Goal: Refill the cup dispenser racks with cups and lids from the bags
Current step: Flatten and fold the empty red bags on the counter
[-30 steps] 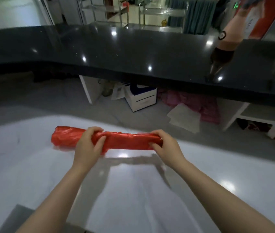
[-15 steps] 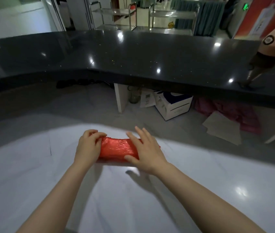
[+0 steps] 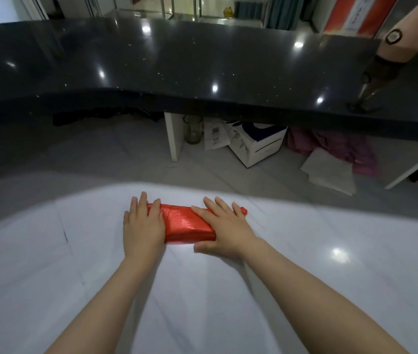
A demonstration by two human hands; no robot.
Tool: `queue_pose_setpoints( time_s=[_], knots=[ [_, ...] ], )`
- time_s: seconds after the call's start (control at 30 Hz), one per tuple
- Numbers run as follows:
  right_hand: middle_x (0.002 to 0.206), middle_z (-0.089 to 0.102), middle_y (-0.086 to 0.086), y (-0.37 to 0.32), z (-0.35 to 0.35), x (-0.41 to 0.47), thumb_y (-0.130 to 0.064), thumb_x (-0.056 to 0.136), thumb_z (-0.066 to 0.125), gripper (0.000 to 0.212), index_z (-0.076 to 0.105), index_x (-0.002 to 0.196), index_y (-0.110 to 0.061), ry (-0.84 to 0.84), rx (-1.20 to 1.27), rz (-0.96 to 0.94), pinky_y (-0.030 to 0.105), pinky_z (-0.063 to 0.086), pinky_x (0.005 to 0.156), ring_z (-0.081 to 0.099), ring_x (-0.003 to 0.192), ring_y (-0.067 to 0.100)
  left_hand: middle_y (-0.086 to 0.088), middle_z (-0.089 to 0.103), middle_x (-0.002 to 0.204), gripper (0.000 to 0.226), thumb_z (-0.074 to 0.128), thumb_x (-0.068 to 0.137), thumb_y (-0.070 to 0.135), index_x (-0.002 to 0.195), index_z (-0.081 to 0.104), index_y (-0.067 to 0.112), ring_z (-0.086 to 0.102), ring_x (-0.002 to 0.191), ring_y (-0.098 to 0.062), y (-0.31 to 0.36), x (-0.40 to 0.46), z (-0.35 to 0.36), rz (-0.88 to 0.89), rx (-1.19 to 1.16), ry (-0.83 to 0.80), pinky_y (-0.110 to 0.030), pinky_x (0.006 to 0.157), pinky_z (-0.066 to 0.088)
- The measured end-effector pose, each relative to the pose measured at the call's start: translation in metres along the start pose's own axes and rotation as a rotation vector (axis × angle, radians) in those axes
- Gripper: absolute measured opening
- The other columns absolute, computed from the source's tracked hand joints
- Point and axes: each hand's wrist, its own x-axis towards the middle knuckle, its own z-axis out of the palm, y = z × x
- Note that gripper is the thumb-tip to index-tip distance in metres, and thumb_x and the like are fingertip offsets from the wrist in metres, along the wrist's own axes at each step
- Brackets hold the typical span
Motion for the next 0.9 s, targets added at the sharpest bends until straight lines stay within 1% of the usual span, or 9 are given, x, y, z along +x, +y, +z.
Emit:
queue_pose_setpoints(
  time_s=[0.1,0.2,0.27,0.33,0.4,0.53,0.7,0.8,0.9],
  knots=[
    [0.161,0.008,-0.006,-0.003,-0.004,-0.003,-0.072,0.075,0.054,0.086,0.013,0.147,-0.049,0.016,-0.006,0.026,0.046,-0.001,0.117,0.002,0.148,0.017,-0.014,0.027,0.155,0.042,0.040,0.099,0.018,0.141,0.044,0.015,0.016,0.144,-0.035,0.003,0.002,-0.004,0.041,0.034,-0.019,-0.050,0.115,0.017],
    [0.156,0.024,-0.003,0.000,-0.009,-0.011,-0.066,0.081,0.055,0.075,0.025,0.147,-0.046,0.072,-0.037,0.024,0.040,0.016,0.114,0.018,0.143,0.019,-0.014,0.027,0.155,0.045,0.049,0.096,0.020,0.140,0.047,0.017,0.017,0.143,-0.036,0.000,-0.008,-0.007,0.172,-0.050,0.005,-0.052,0.116,0.016],
    [0.152,0.031,-0.005,0.005,-0.011,-0.023,-0.062,0.083,0.054,0.068,0.030,0.145,-0.047,0.096,-0.046,0.026,0.035,0.023,0.107,0.025,0.138,0.018,-0.009,0.011,0.160,0.055,0.031,0.096,0.045,0.148,0.032,0.026,0.006,0.147,-0.030,-0.005,-0.021,-0.010,0.277,-0.065,-0.068,-0.046,0.117,0.006],
    [0.152,0.032,-0.007,0.013,-0.012,-0.037,-0.056,0.084,0.056,0.064,0.033,0.144,-0.047,0.103,-0.039,0.037,0.032,0.024,0.105,0.026,0.137,0.016,-0.002,-0.006,0.161,0.084,0.010,0.081,0.073,0.152,0.010,0.029,-0.003,0.147,-0.021,-0.008,-0.027,-0.013,0.370,-0.031,-0.234,-0.040,0.117,-0.001],
    [0.153,0.031,-0.008,0.018,-0.012,-0.053,-0.051,0.085,0.058,0.064,0.033,0.144,-0.047,0.100,-0.029,0.051,0.032,0.022,0.106,0.025,0.138,0.015,0.002,-0.010,0.161,0.101,0.015,0.069,0.085,0.152,-0.003,0.029,-0.004,0.147,-0.017,-0.007,-0.030,-0.015,0.427,0.016,-0.362,-0.039,0.117,-0.004],
    [0.153,0.030,-0.009,0.037,-0.011,-0.099,-0.046,0.085,0.058,0.064,0.032,0.143,-0.049,0.118,-0.024,0.102,0.033,0.022,0.107,0.024,0.139,0.013,0.006,0.001,0.161,0.100,0.052,0.076,0.073,0.152,0.000,0.034,0.005,0.147,-0.015,0.017,-0.050,-0.012,0.527,0.051,-0.382,-0.042,0.117,0.000],
    [0.154,0.029,-0.011,0.071,-0.004,-0.184,-0.048,0.085,0.057,0.065,0.030,0.144,-0.048,0.209,0.011,0.228,0.032,0.017,0.110,0.023,0.141,0.012,0.003,0.010,0.161,0.086,0.057,0.081,0.046,0.152,0.011,0.033,0.011,0.146,-0.017,0.086,-0.089,-0.001,0.656,0.014,-0.369,-0.039,0.118,0.005],
    [0.155,0.027,-0.012,0.090,0.006,-0.244,-0.056,0.084,0.054,0.067,0.027,0.145,-0.048,0.289,0.045,0.323,0.031,0.011,0.112,0.020,0.142,0.012,0.003,0.009,0.161,0.085,0.057,0.081,0.043,0.152,0.011,0.032,0.010,0.147,-0.017,0.132,-0.117,0.003,0.733,0.005,-0.411,-0.031,0.118,0.006],
    [0.156,0.024,-0.012,0.106,0.012,-0.305,-0.076,0.074,0.046,0.082,0.019,0.146,-0.048,0.258,0.052,0.410,0.036,0.012,0.116,0.018,0.143,0.015,0.003,0.009,0.161,0.087,0.057,0.081,0.044,0.152,0.010,0.032,0.010,0.147,-0.016,0.175,-0.152,0.006,0.812,0.052,-0.449,-0.028,0.117,0.008]
  ],
)
